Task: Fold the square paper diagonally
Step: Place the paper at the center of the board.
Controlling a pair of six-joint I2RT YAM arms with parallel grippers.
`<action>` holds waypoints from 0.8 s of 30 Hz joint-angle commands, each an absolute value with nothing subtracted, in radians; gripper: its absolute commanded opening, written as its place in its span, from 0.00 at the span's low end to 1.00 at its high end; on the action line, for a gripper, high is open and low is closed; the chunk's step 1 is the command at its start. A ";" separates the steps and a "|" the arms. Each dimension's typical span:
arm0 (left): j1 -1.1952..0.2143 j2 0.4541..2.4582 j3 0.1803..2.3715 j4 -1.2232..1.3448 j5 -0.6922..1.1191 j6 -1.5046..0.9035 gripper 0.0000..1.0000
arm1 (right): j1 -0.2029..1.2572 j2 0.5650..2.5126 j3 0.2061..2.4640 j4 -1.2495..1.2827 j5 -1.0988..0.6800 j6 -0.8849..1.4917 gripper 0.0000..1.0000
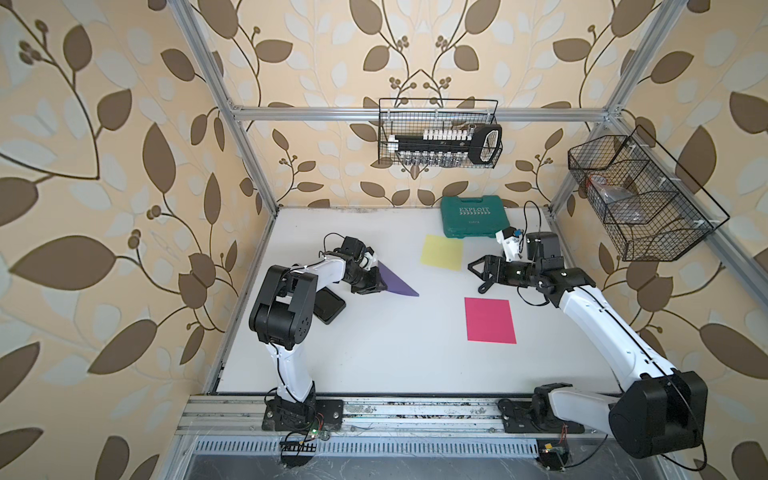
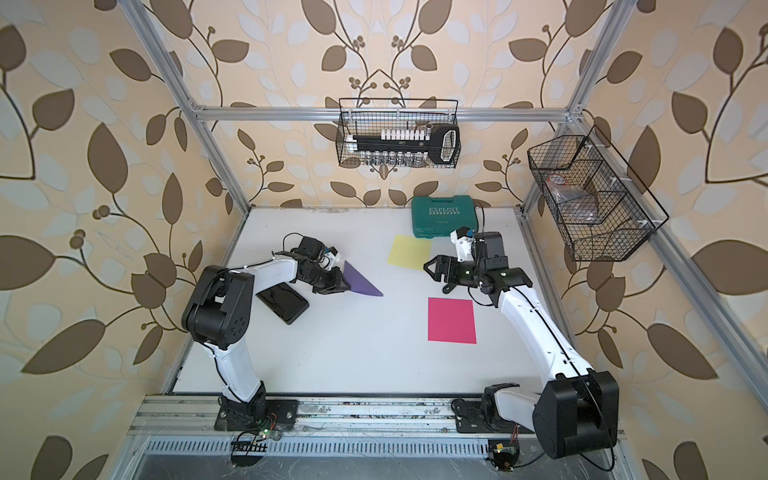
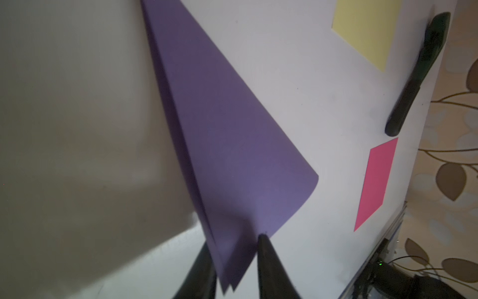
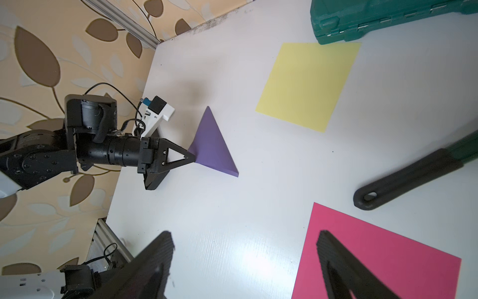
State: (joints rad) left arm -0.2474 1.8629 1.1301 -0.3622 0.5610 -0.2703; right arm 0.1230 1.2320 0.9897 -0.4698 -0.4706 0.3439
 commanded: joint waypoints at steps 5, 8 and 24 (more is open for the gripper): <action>-0.244 1.763 1.126 -0.369 0.471 -0.269 0.63 | 0.097 1.177 0.918 -0.417 -0.409 0.291 0.95; -0.242 1.680 1.124 -0.389 0.392 -0.248 0.63 | 0.064 1.138 0.870 -0.369 -0.376 0.279 0.96; -0.236 1.414 0.958 -0.260 0.268 -0.186 0.58 | -0.097 1.040 0.716 -0.303 -0.413 0.264 0.83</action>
